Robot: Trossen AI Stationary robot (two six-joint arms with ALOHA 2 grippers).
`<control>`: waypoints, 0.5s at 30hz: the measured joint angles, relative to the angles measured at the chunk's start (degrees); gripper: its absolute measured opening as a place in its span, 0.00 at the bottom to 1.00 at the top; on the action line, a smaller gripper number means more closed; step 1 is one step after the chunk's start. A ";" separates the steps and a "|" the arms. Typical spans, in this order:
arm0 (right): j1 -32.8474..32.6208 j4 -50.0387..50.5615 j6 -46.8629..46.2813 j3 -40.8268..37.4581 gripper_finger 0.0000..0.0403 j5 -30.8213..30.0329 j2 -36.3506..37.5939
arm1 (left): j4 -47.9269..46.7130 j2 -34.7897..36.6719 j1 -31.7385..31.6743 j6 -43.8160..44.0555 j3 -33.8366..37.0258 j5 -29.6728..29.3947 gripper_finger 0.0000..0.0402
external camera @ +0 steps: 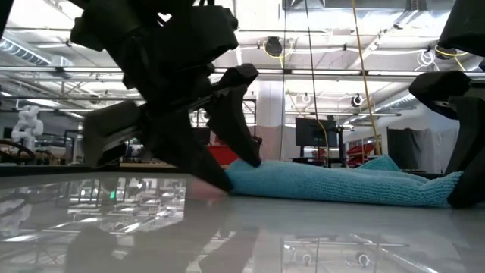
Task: Roll towel
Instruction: Roll the blue towel
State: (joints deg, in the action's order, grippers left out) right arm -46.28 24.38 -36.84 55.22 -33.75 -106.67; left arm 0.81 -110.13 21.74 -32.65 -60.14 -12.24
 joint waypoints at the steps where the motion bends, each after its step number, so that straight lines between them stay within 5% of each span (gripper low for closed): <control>1: 0.00 -0.04 -0.02 0.00 0.01 0.02 0.00 | -0.32 -0.01 0.01 -0.50 0.00 0.06 0.52; 9: 0.09 -0.58 -0.02 -0.04 0.01 0.52 0.00 | 1.25 -1.90 -1.95 0.88 -0.15 2.30 0.49; 15: 0.11 -0.81 -0.47 -0.05 0.01 0.72 0.19 | 1.79 -2.69 -3.56 2.39 -0.17 5.96 0.24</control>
State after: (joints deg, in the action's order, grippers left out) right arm -46.17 23.57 -37.31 55.17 -33.04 -106.48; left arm 2.59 -112.81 18.18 -30.26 -60.31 -6.29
